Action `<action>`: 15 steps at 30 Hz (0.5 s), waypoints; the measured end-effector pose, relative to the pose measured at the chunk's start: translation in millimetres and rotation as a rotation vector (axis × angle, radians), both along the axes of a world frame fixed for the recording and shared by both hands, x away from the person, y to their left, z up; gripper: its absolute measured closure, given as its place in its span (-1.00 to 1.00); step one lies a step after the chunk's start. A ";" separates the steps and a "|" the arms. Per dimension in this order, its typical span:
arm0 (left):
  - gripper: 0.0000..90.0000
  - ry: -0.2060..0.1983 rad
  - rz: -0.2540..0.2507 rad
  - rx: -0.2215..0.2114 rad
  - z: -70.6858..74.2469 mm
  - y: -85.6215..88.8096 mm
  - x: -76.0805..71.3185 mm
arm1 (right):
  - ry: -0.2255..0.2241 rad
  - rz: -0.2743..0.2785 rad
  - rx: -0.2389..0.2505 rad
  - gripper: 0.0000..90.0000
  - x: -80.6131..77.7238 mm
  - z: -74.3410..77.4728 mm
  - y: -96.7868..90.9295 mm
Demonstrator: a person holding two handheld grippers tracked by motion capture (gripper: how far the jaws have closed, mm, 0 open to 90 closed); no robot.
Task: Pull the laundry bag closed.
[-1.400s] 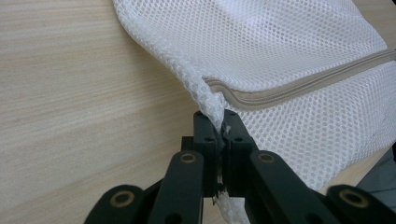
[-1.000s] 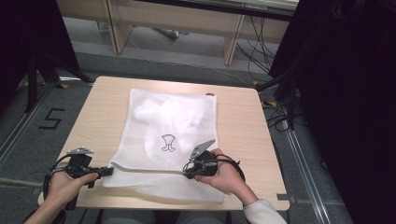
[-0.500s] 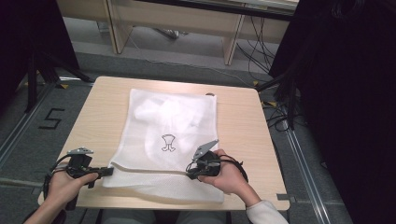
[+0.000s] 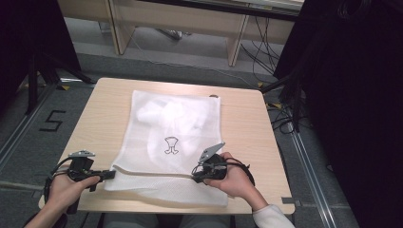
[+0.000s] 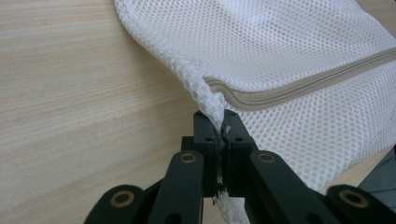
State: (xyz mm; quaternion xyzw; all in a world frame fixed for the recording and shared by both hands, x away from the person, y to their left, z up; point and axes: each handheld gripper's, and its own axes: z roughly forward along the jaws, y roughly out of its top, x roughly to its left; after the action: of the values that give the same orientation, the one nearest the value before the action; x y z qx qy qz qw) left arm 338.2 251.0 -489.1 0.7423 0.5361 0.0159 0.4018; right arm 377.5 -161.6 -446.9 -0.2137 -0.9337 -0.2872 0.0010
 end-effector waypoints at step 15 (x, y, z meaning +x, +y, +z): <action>0.91 0.000 -0.010 0.011 0.4 0.8 0.1 | 0.009 -0.014 -0.008 0.84 -1.4 0.5 -9.1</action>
State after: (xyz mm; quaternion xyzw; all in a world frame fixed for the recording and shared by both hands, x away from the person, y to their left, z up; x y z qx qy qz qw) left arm 338.3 251.8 -488.7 0.7471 0.5323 0.0167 0.3978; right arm 376.0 -170.8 -446.4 -0.2214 -0.9333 -0.2826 0.0026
